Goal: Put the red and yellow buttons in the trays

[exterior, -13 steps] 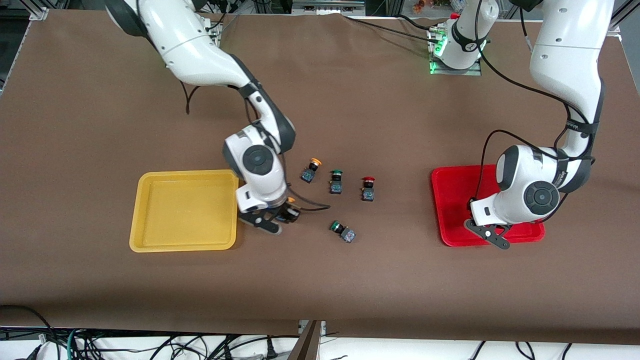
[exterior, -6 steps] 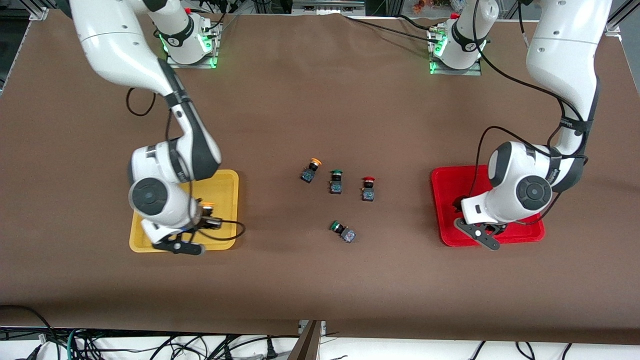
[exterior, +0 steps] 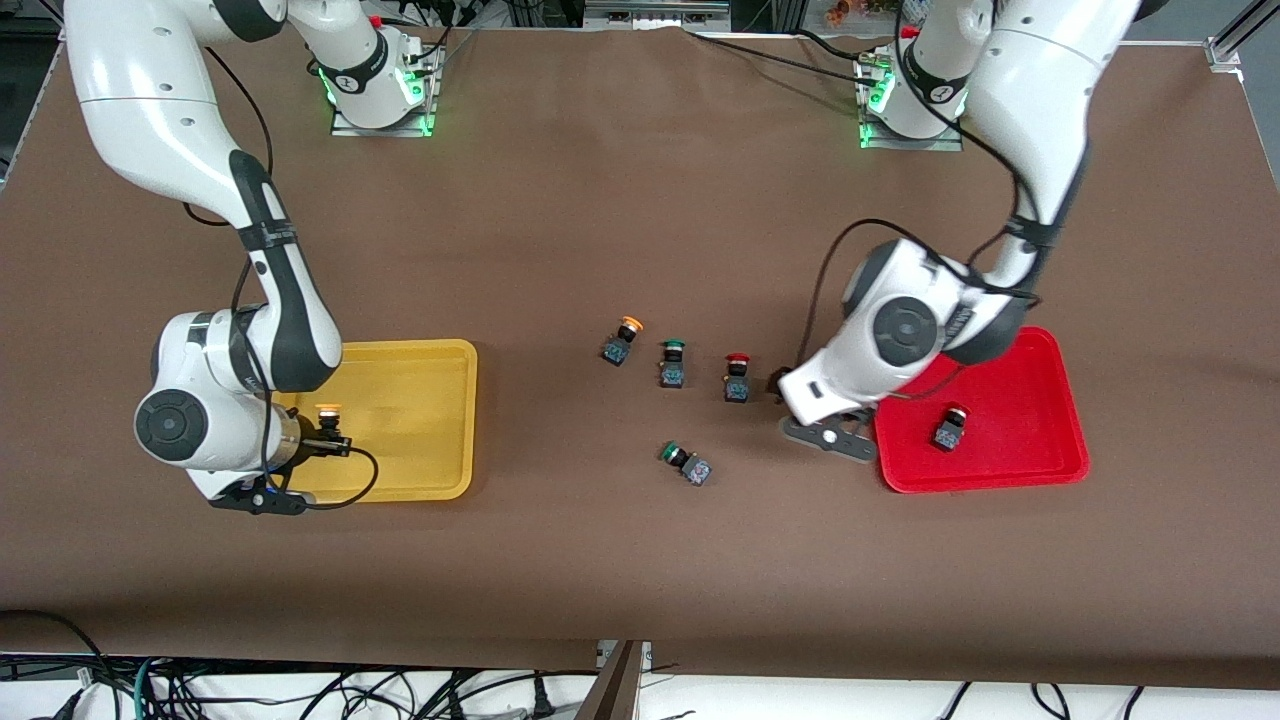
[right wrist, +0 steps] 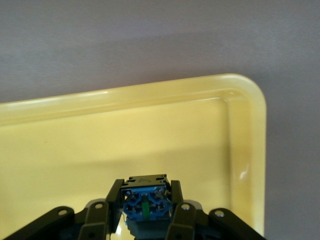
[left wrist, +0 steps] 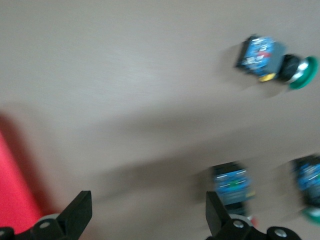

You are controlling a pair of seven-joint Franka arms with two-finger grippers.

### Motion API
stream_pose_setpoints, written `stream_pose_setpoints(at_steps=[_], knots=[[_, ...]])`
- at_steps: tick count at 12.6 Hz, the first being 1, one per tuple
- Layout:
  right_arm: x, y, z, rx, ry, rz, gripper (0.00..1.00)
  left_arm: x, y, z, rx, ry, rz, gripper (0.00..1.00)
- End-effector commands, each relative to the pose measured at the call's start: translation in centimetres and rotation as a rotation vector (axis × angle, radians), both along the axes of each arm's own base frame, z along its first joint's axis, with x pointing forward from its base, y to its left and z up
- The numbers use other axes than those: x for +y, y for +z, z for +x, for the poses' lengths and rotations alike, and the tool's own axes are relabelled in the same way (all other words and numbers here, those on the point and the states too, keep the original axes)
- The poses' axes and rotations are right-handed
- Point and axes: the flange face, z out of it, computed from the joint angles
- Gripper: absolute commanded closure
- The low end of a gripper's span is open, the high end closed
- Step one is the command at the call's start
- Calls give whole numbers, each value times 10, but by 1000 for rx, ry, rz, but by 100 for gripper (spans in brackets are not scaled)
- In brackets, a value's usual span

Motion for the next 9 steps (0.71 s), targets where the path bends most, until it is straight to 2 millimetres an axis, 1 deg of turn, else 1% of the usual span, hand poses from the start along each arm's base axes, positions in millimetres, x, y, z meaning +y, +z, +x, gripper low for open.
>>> stream_pose_setpoints(at_steps=[1, 2, 3, 4, 5, 6, 7, 8, 9], knots=[[-19, -20, -9, -29, 25, 31, 100, -32, -19, -11, 19, 142, 5, 0], [-22, -26, -11, -40, 23, 32, 100, -44, -26, -22, 34, 143, 14, 0], [-22, -30, -13, -42, 22, 32, 100, -54, -39, -33, 52, 124, 24, 0], [-24, -32, -13, -39, 18, 33, 94, -63, -50, -40, 63, 104, 32, 0], [-25, -32, -13, -39, 17, 32, 74, -66, -55, -42, 57, 97, 29, 0], [-26, -28, -12, -45, 16, 32, 23, -65, -62, -42, 59, 101, 26, 0], [-26, -24, -9, -51, 17, 33, 0, -60, -70, -40, 62, 107, 25, 0], [-24, -21, -9, -52, 21, 34, 0, -62, -72, -39, 51, 106, 15, 15], [-17, -15, -8, -58, 27, 38, 0, -65, -74, -41, 50, 103, 13, 48]])
